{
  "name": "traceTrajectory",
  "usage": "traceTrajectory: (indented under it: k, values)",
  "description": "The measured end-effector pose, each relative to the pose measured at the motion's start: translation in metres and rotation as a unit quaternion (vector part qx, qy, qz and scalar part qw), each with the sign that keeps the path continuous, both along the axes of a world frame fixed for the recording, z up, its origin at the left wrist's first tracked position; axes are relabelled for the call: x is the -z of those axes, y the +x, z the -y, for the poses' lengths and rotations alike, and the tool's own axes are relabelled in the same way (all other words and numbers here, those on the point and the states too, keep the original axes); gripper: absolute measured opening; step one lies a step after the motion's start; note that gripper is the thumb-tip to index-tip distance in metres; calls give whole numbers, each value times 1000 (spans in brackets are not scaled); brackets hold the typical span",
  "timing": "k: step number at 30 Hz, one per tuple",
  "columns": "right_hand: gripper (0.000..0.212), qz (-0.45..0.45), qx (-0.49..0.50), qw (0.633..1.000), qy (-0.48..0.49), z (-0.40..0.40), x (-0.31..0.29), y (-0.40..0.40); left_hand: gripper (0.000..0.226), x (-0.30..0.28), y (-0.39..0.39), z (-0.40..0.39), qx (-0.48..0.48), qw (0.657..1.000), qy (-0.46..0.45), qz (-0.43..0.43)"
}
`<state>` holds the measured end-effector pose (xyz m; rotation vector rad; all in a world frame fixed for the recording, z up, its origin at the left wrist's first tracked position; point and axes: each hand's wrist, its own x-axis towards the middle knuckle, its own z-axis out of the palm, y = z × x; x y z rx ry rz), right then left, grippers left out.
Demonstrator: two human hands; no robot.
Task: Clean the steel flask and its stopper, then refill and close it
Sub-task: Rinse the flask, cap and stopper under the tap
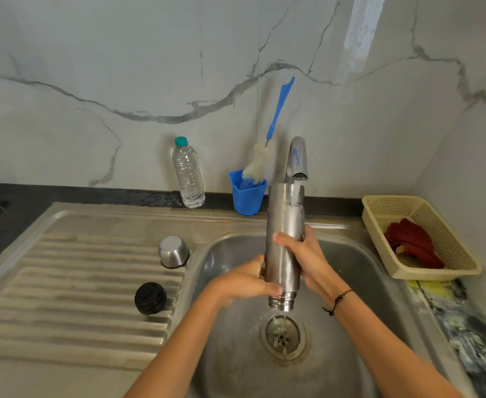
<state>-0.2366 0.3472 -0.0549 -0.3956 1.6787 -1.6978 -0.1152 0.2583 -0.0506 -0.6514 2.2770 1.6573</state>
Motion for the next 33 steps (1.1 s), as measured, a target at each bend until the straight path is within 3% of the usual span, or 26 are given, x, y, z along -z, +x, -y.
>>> traceTrajectory:
  k: [4, 8, 16, 26, 30, 33]
  values:
    - [72, -1, -37, 999, -3, -16, 2, 19, 54, -11, 17, -10, -106, 992, 25, -63]
    - [79, -62, -107, 992, 31, -37, 1, 41, 40, -30, 33, -24, -153, 979, 55, -120]
    - [87, -215, -215, 952, 44, -47, -27, 64, 39, -39, 69, -40, -223, 958, -62, -170]
    - [82, -312, -233, 921, -4, -41, -71, 93, 43, -67, 108, -47, -275, 906, -159, -278]
    - [81, -372, -252, 892, 57, -31, -68, 106, 40, -63, 127, -47, -297, 900, -196, -251]
    - [81, -445, -304, 823, 176, -20, -63, 115, 35, -50, 144, -46, -295, 913, -227, -166]
